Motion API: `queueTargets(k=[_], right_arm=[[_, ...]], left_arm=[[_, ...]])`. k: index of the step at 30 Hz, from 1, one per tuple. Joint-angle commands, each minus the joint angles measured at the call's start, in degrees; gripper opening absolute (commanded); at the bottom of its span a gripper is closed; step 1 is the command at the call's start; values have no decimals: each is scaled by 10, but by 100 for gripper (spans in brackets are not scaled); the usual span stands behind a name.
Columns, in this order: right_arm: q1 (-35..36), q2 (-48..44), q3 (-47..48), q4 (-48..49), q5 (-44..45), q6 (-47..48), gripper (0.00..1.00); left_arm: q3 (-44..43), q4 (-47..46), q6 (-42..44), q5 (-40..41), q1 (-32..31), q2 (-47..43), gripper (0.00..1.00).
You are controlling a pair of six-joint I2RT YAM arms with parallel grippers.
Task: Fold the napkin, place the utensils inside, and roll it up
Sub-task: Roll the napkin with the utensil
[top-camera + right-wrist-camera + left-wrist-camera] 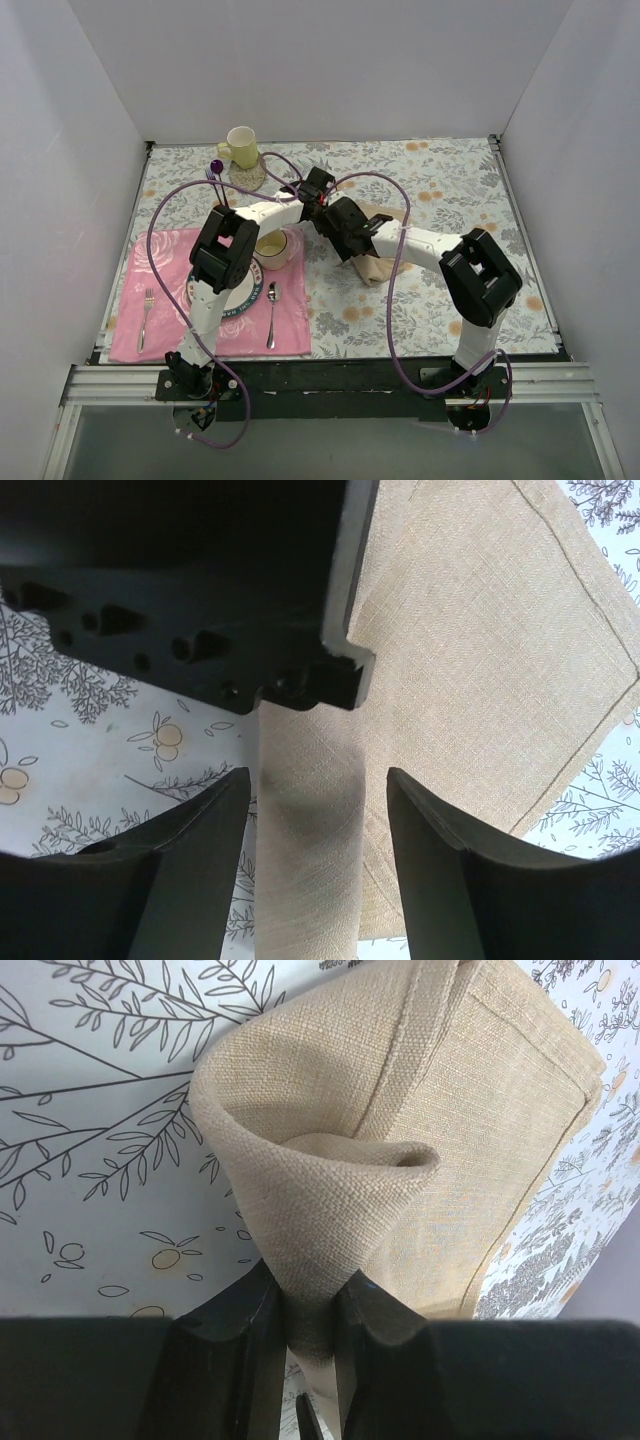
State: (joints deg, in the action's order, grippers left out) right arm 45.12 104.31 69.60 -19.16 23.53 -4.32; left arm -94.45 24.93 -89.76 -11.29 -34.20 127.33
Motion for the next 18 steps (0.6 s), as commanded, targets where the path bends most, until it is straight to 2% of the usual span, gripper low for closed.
queueTargets(k=[1, 9, 12, 15, 18], right_arm=[[10, 26, -24, 28, 4, 5, 62], [-15, 17, -64, 68, -80, -31, 34], [-28, 14, -83, 83, -100, -39, 34], [-39, 15, -94, 90, -118, -42, 43], [-47, 17, -100, 96, -136, -43, 42]], left_arm=[[13, 45, 14, 22, -10, 13, 10], [16, 44, 17, 16, -8, 8, 11], [15, 43, 19, 14, -8, 6, 10], [15, 43, 19, 13, -8, 4, 10], [11, 41, 18, 10, -8, 2, 11]])
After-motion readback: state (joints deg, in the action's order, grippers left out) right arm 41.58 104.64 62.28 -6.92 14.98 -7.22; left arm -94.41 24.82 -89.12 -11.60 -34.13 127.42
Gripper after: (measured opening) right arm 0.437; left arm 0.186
